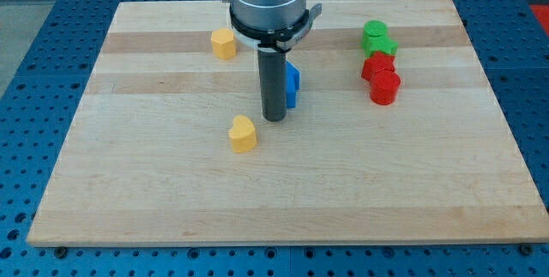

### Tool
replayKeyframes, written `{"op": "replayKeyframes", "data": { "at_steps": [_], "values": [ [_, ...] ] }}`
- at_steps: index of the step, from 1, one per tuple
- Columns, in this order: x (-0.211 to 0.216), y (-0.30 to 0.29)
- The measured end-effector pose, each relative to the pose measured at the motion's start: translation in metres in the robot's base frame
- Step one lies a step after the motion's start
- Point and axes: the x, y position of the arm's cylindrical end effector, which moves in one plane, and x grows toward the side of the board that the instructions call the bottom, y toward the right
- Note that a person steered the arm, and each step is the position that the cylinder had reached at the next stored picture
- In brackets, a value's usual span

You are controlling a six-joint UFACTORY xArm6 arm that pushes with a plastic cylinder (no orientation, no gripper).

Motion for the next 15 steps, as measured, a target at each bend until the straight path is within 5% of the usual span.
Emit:
{"op": "replayKeyframes", "data": {
  "at_steps": [7,10,15],
  "values": [
    [-0.033,0.02],
    [-0.033,-0.038],
    [-0.142,-0.123]
  ]
}}
